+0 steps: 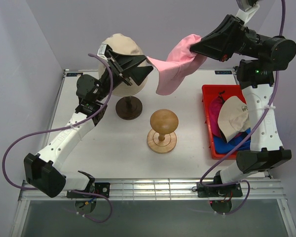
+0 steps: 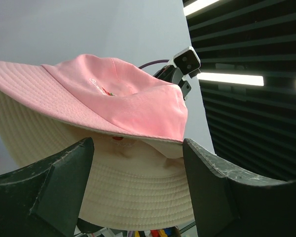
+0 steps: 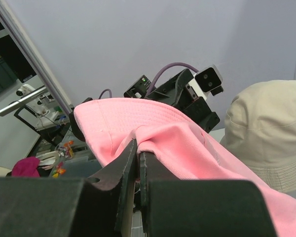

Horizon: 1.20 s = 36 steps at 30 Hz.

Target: Stack the hats

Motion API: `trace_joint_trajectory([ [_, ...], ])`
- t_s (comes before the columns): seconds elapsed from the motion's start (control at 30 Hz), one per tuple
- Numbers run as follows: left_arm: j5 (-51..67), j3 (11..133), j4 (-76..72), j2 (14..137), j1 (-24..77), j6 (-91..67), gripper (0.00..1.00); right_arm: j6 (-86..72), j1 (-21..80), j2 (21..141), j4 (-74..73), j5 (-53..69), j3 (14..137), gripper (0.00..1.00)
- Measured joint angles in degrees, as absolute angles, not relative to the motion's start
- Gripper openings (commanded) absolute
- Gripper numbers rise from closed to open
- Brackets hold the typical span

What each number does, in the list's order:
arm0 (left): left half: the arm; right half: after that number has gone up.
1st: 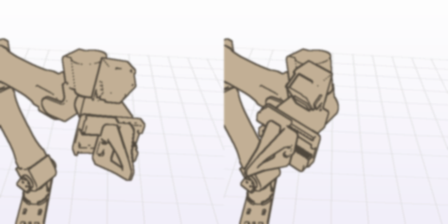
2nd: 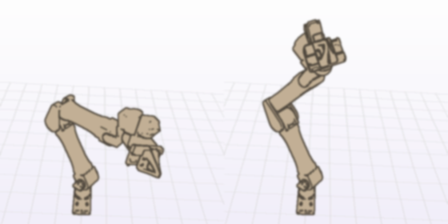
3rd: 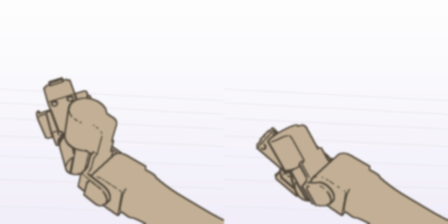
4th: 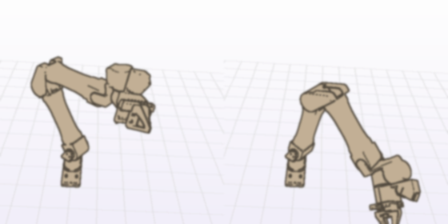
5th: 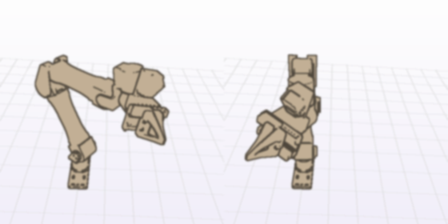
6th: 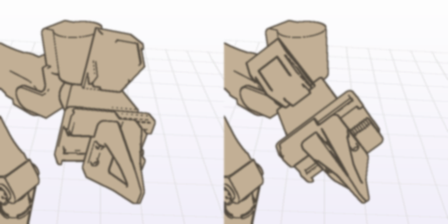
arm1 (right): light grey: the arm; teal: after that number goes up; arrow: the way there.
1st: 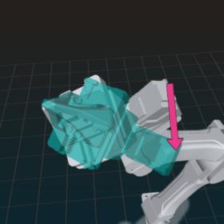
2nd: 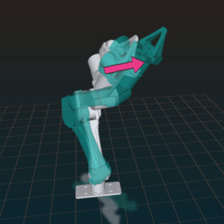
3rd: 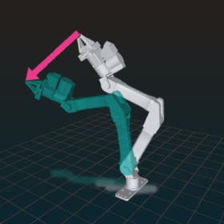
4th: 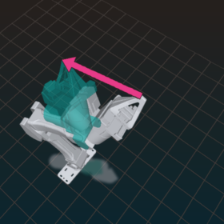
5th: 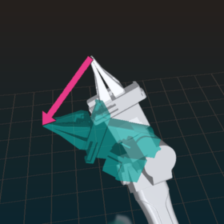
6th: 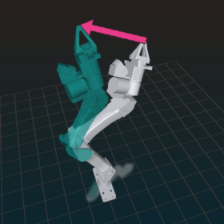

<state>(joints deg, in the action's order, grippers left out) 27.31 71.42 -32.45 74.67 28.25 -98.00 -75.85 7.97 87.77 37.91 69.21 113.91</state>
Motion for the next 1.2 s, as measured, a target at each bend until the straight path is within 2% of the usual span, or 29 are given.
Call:
trace_joint_trajectory([
  [0.9,25.1,67.96,-35.88,73.63,29.15,-99.63,0.82,-73.89,8.88,83.96,38.81,69.67,107.87,0.08],
  [1.03,25.76,68.01,-36.07,73.65,30.2,-99.48,0.75,-73.1,9.52,83.99,38.57,69.67,107.9,0.08],
  [1.13,26.06,68.01,-36.07,73.65,30.37,-99.35,0.6,-71.57,9.78,84.03,36.49,69.58,108.03,0.08],
  [1.17,26.15,68.01,-36.07,73.65,30.44,-99.15,0.5,-71.18,9.78,84.07,35.79,69.56,108.12,0.08],
  [1.2,26.2,68.01,-36.05,73.65,30.48,-98.89,0.46,-70.59,9.78,84.14,35.03,69.47,108.18,0.08],
])
